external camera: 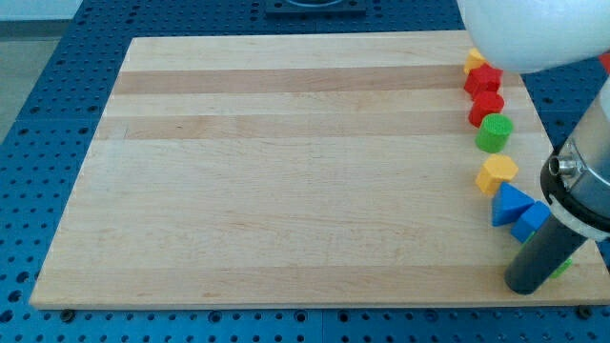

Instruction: Nudge the blue cube a bit bottom left

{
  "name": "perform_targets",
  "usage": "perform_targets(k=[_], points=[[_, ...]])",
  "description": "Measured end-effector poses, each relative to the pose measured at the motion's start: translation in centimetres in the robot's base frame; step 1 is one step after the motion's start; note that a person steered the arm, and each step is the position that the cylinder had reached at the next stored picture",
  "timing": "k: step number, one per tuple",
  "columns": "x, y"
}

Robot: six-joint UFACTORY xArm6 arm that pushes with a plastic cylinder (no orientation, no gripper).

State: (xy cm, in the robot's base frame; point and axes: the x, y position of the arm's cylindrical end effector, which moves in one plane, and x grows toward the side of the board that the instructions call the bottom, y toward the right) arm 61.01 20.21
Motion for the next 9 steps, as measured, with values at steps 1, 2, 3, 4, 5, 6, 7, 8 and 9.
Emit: perform_targets(k=[1,2,3,4,5,6,7,8,9], points=[[-1.5,-2.2],[-6.0,-6.8],[-10.6,-9.8],[-15.7,-10.6],[-22.8,-10.6],[-30.8,-10.5],[-38.8,-9.8],[-41.8,-9.1],[-41.9,-8.8]])
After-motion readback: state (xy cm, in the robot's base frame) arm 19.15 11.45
